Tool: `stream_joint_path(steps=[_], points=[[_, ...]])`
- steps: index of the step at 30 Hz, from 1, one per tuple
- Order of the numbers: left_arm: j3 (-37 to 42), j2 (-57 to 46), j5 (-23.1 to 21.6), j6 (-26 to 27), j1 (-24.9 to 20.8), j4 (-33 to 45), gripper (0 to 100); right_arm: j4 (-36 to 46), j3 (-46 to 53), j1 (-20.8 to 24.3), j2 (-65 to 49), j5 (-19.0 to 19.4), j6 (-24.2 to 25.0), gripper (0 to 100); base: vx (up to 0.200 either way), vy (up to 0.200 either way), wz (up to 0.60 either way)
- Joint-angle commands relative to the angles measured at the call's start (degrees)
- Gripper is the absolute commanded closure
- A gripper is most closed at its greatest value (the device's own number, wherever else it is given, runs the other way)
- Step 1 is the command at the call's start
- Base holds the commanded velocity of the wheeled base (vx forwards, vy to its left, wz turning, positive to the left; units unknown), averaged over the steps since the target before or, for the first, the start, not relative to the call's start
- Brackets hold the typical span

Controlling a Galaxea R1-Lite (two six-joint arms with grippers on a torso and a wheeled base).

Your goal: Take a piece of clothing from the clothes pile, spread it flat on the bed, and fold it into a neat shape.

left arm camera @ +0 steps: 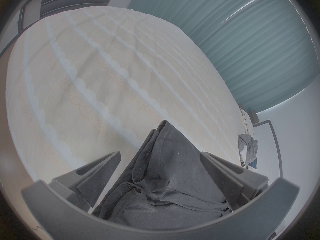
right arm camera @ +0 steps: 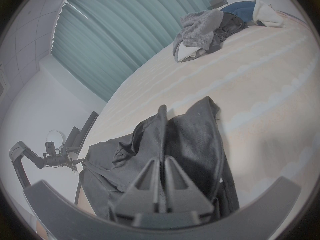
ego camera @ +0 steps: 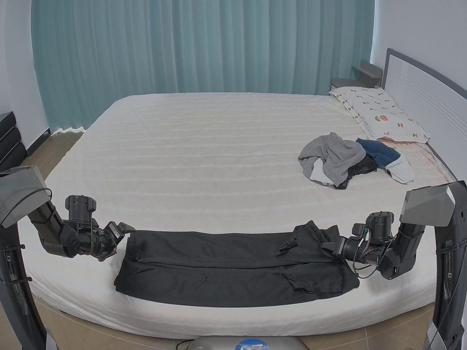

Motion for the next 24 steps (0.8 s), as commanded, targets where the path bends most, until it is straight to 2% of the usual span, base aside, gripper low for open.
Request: stream_joint_path(steps=[1, 14, 15, 24], points=[[0.08, 0.21, -0.06, 0.02, 0.02, -0.03, 0, -0.26, 2.04, -0.85, -1.04, 0.10, -0.10, 100, 0.000, 0.000, 0.00], [0.34, 0.12, 0.03, 0.02, -0.15, -0.12, 0, -0.62, 4.85, -1.11, -1.66, -0.08, -0.63, 100, 0.000, 0.000, 0.00], [0.34, 0.12, 0.03, 0.11, -0.15, -0.12, 0, -0.62, 4.85, -1.11, -1.66, -0.08, -0.63, 0, 0.000, 0.000, 0.00], [0.43, 0.21, 0.03, 0.02, -0.15, -1.00, 0, 0.00, 2.39, -1.11, -4.29, -0.69, -0.28, 0, 0.000, 0.000, 0.00]])
